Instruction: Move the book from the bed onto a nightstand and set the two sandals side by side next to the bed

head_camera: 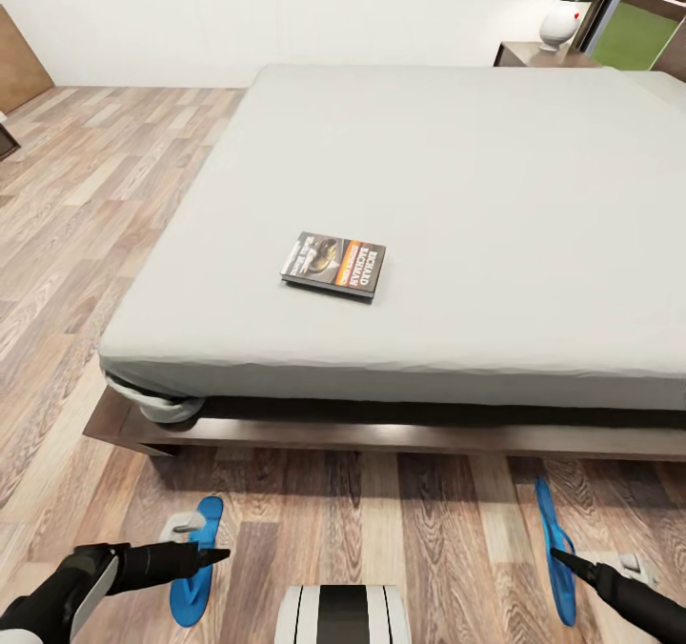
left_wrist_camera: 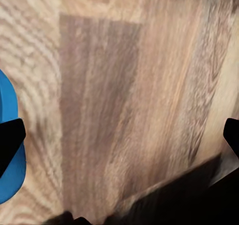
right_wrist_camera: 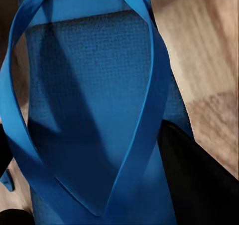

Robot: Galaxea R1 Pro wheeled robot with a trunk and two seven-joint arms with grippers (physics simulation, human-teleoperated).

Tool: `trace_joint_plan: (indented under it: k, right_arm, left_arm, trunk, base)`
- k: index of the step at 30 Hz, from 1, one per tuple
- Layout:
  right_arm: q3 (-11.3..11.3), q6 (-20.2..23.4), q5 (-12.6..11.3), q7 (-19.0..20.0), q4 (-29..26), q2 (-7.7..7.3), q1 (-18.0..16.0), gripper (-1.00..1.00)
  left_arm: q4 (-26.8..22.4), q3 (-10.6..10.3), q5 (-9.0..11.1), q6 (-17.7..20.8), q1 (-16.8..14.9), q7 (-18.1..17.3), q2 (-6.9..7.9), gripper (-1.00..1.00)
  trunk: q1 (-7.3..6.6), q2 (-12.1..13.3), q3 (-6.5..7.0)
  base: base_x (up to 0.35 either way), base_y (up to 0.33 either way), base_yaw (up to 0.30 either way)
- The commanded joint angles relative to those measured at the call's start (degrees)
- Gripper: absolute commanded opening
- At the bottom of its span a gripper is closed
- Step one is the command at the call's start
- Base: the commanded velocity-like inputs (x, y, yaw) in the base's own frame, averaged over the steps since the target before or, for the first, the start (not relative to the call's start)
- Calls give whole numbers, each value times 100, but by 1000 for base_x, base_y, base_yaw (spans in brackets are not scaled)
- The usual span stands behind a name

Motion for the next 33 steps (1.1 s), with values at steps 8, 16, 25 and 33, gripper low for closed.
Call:
trace_joint_plan:
  k: [8,16,25,33]
  right_arm:
    - [67,-540,-44,-2218,6,12,-2,-100]
    - [77,-661,580,-4370,-33,408,-2,-100]
    - [61,-1540,1524,-5286,-25,761,-2,-100]
    - [22,-1948,1521,-5316,-30,760,-2,-100]
  left_arm:
    - [168,135,57,-21,0,-6,-42,100]
    - [163,558,41,-29,0,-4,-33,100]
    - [168,609,39,-31,0,-4,-40,100]
    - [170,610,34,-28,0,3,-41,100]
  trunk:
    - [-1,-1,-4]
    - [-1,-1,-4]
    - [-1,-1,-4]
    - [-1,-1,-4]
  base:
    - [0,0,0]
    - [0,0,0]
    - [0,0,0]
    - [0,117,0]
